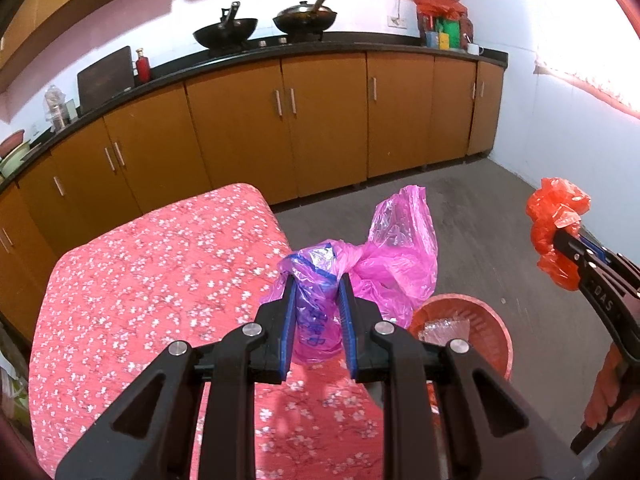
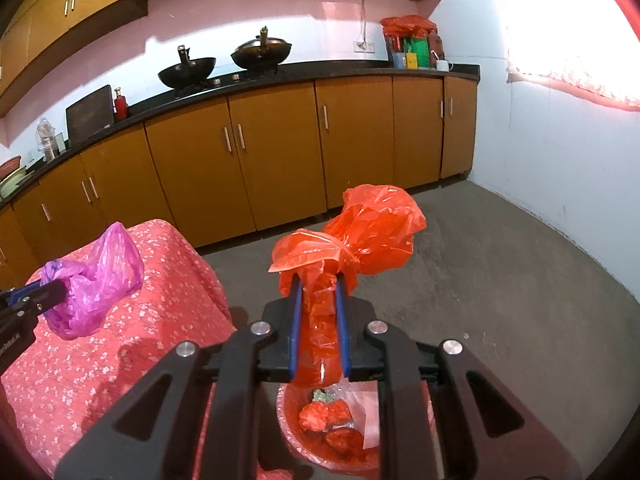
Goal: Collect trash
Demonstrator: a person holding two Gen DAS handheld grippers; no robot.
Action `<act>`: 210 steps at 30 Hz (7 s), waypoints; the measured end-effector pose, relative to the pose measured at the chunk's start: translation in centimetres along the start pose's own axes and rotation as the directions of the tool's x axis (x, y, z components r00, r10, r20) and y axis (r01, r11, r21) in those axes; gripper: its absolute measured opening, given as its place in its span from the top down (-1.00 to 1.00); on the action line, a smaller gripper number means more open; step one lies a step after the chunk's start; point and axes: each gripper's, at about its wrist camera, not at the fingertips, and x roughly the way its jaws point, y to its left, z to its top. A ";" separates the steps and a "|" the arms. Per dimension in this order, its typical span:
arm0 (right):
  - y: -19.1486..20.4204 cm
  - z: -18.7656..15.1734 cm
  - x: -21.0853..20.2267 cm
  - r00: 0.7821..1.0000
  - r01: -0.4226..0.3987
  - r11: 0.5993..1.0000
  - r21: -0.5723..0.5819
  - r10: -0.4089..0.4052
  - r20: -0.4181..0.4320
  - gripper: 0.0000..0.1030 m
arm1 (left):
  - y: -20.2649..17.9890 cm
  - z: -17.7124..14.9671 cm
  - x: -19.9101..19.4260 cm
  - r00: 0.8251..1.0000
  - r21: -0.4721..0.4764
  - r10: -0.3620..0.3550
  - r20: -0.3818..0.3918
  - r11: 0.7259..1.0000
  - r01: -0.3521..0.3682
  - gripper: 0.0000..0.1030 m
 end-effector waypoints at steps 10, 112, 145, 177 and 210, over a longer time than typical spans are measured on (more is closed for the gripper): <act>-5.1 -2.8 3.8 0.993 0.078 0.997 0.016 -0.077 -0.090 0.69 | -5.2 -1.8 3.3 0.997 0.032 -0.050 -0.054 0.998 0.052 0.61; 9.7 -13.5 -26.4 0.968 0.097 0.986 -0.132 -0.062 0.244 -0.92 | 9.0 -19.9 -22.7 0.937 -0.230 0.192 0.293 0.965 -0.126 -0.96; 9.8 -14.0 -26.2 0.972 0.074 0.990 -0.121 -0.044 0.229 -0.92 | 8.5 -20.2 -23.2 0.936 -0.206 0.170 0.307 0.973 -0.109 -0.96; 9.7 -14.0 -26.1 0.973 0.073 0.990 -0.120 -0.044 0.227 -0.92 | 8.4 -20.1 -23.2 0.938 -0.204 0.169 0.304 0.973 -0.109 -0.96; 9.9 -14.3 -25.8 0.974 0.071 0.990 -0.118 -0.043 0.222 -0.92 | 8.2 -20.2 -23.3 0.940 -0.204 0.167 0.298 0.973 -0.108 -0.96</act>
